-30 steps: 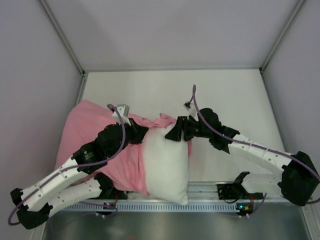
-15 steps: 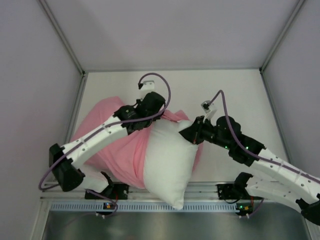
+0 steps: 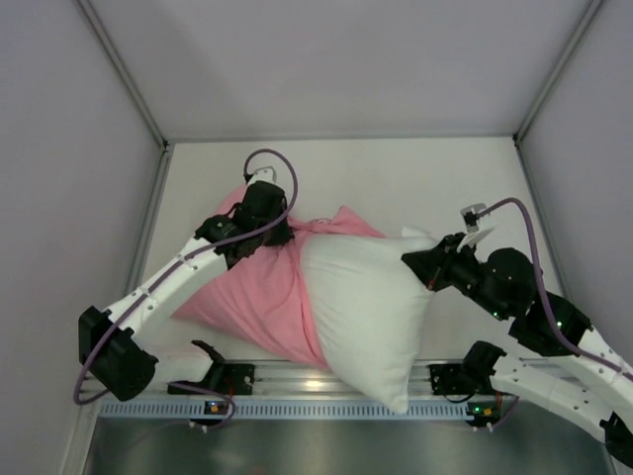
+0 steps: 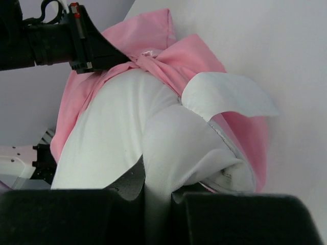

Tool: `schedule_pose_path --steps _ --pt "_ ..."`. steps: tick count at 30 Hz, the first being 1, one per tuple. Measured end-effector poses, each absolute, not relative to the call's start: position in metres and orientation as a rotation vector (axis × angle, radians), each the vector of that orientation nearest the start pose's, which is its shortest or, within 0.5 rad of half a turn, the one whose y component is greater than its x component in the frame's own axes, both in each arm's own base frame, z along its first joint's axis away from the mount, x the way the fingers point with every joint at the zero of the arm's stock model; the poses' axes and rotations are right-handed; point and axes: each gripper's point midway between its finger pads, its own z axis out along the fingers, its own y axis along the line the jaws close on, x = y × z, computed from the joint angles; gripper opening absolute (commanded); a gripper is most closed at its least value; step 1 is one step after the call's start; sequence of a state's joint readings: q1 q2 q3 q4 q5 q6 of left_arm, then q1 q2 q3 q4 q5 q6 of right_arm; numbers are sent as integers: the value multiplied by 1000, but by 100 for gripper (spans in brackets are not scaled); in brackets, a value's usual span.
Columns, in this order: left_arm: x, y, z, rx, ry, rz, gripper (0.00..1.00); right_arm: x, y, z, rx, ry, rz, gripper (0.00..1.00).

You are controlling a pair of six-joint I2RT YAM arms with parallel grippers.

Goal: Remove the pillowcase from the pillow

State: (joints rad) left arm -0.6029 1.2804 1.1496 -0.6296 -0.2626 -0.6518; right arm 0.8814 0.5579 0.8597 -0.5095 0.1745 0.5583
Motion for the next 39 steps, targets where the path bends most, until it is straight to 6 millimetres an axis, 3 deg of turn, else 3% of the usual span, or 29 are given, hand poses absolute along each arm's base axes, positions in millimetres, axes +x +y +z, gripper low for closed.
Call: schedule_pose_path --steps 3,7,9,10,13,17,19,23,25,27,32,37,39 --pt "295 -187 197 -176 2315 -396 2 164 169 301 -134 1841 817 0" --pt "276 -191 219 -126 2284 -533 54 169 146 302 -70 1838 713 0" --pt "263 -188 236 -112 2246 -618 60 174 136 305 -28 1824 663 0" --pt "253 -187 246 -104 2222 -669 72 177 133 306 -10 1819 641 0" --pt "219 -184 285 -74 2108 -831 90 185 123 304 39 1820 564 0" --pt "174 -184 312 -30 2003 -1030 93 197 124 292 68 1858 478 0" --pt "161 -188 301 -16 2028 -1087 92 202 125 286 77 1877 447 0" --pt "145 -201 236 -11 2220 -1097 91 207 130 280 82 1901 429 0" --pt "134 -208 213 13 2294 -1097 91 208 132 277 82 1910 421 0" --pt "126 -217 203 49 2324 -1099 91 210 133 274 83 1920 409 0" --pt "93 -262 195 278 2360 -1148 94 215 136 269 84 1930 385 0" --pt "81 -299 172 403 2415 -1077 95 218 139 256 74 1959 355 0" --pt "83 -306 167 405 2416 -1038 84 219 139 252 72 1966 346 0"
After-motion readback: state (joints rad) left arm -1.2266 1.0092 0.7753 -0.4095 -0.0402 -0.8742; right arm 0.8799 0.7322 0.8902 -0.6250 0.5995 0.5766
